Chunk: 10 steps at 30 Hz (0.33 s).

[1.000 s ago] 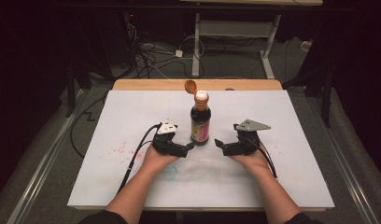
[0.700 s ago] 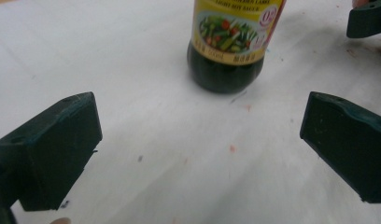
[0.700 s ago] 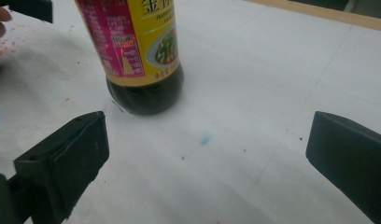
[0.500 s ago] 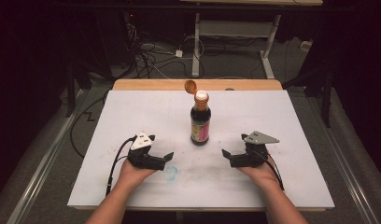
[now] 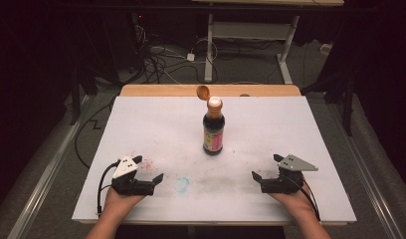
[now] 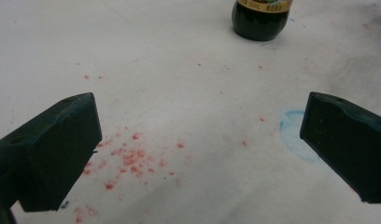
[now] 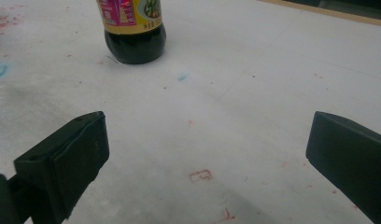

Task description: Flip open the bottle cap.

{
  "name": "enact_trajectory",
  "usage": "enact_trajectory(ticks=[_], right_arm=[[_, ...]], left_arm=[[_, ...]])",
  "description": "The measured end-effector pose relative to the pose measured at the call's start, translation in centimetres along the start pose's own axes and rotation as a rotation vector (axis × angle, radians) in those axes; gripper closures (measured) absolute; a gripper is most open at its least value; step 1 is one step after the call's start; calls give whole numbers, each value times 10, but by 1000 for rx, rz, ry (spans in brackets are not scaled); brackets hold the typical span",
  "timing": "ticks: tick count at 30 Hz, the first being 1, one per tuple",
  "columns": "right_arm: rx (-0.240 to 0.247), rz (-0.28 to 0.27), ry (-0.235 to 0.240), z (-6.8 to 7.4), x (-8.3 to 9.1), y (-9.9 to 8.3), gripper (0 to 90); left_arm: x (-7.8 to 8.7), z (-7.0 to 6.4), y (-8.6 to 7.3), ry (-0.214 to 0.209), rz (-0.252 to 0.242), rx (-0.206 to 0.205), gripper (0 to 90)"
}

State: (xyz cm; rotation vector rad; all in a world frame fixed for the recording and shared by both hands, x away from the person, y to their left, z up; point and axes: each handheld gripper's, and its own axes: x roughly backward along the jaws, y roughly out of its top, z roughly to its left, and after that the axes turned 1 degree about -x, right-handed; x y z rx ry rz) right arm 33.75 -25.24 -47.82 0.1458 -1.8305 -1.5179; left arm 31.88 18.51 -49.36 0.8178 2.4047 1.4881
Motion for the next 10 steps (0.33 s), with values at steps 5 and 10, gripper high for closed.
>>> enact_trajectory(ticks=[5, 10], right_arm=[[7, 10, -20, 1, -1, 0, 4], [25, 9, -22, 3, -1, -1, 4]], left_arm=[[3, 0, -1, -20, -18, 6, 0], [5, -4, -5, -37, -21, -45, 0]])
